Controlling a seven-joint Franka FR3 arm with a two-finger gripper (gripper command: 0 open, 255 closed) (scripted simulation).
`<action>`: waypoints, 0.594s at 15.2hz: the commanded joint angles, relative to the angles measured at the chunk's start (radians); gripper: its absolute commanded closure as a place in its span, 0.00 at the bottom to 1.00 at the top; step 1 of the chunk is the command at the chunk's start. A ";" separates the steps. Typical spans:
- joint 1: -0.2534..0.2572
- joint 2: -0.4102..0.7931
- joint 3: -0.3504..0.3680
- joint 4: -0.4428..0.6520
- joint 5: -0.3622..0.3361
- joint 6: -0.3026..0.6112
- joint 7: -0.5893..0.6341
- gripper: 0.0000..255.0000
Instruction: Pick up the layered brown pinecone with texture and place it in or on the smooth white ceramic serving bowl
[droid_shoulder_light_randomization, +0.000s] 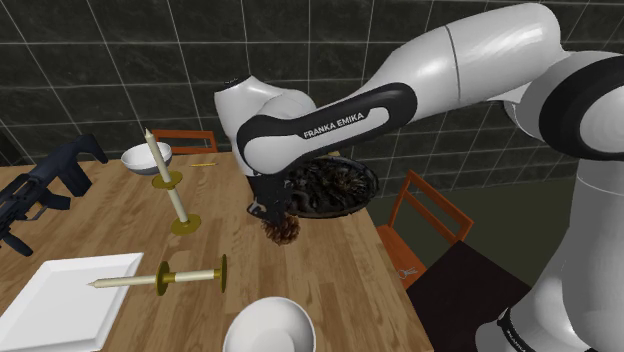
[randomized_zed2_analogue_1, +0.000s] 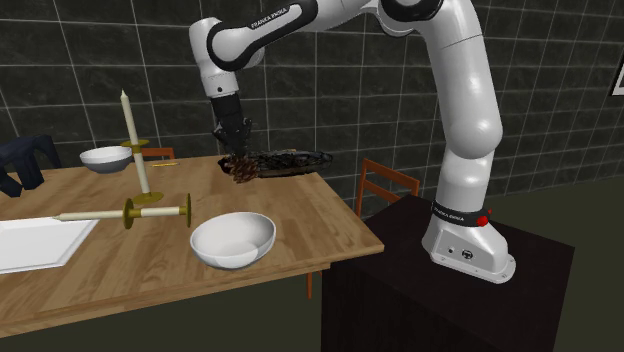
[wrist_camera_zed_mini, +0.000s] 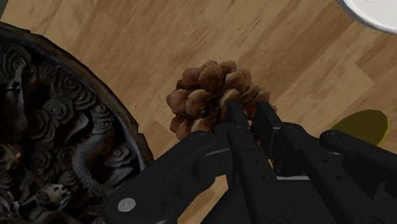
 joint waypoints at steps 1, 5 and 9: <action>0.001 -0.007 0.002 0.021 0.003 -0.027 -0.003 1.00; 0.001 -0.019 0.004 0.058 0.010 -0.075 -0.009 1.00; 0.031 -0.058 0.028 0.018 0.027 -0.076 0.044 1.00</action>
